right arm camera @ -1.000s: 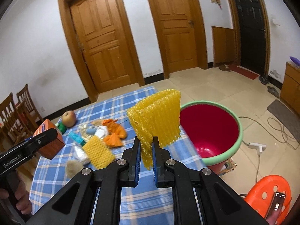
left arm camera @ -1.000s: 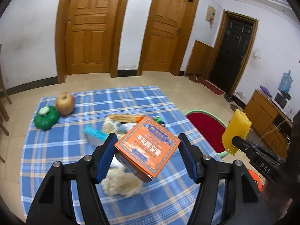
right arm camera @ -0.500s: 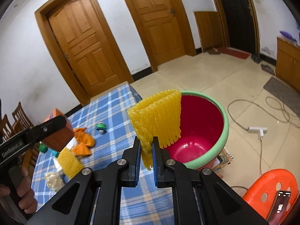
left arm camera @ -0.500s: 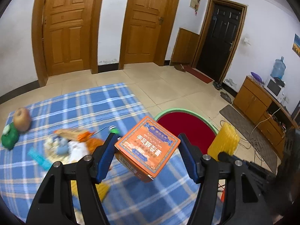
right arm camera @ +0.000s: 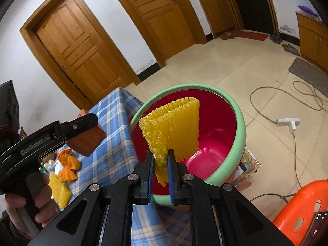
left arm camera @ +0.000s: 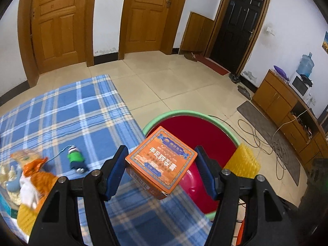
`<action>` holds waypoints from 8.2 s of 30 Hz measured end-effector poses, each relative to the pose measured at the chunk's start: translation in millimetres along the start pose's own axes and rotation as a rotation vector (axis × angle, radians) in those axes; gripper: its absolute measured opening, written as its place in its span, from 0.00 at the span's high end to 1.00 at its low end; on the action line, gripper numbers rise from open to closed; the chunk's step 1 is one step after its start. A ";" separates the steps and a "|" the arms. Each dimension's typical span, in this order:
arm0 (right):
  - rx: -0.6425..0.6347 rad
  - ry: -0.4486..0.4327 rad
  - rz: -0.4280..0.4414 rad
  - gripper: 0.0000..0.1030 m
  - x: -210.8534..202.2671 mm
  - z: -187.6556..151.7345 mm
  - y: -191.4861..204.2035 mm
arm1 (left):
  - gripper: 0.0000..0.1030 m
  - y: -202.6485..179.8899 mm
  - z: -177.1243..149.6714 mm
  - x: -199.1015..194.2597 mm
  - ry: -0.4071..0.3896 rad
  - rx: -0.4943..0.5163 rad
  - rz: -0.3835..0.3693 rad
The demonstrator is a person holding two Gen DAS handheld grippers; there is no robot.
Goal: Collect trash
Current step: 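Carry the orange box and foam net over the red bucket with both tools, then open both tools to drop the orange box and foam net into the bucket, then return both tools to the table toward the crumpled paper and second foam net, then grasp the crumpled paper with the left tool while the right tool grasps the foam net, then carry the crumpled paper and foam net over the red bucket, then open both tools to drop the paper and foam net into the bucket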
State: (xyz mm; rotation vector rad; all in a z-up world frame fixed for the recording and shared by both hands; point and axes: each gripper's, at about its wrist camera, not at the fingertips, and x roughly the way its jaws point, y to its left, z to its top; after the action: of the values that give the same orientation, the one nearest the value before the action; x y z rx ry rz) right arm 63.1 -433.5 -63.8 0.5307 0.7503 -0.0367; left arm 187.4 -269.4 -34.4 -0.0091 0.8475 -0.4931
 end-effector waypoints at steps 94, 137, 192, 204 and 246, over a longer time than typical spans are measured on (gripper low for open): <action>-0.119 -0.002 0.139 0.46 -69.7 -68.7 120.8 | 0.25 164.5 -148.1 -151.7 0.031 -0.305 0.311; -0.301 0.288 0.166 0.54 70.7 -101.1 209.7 | 0.60 229.3 -158.1 -197.6 -0.093 -0.392 0.379; -0.010 -0.091 -0.024 0.97 -29.5 -16.9 39.7 | 0.60 39.2 -45.4 -89.2 -0.018 0.009 0.071; 0.041 -0.061 -0.042 0.86 -3.9 -5.9 2.3 | 0.60 3.5 -19.9 -35.6 0.018 0.054 0.028; 0.125 -0.149 -0.068 0.45 -53.0 -10.7 -23.2 | 0.35 -31.2 -21.6 -23.2 0.026 0.083 0.016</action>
State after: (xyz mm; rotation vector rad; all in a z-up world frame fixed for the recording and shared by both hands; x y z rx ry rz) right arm 12.1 -456.8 -45.7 0.6142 0.6231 -0.1856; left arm 146.0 -283.3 -25.9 0.0805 0.8510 -0.5137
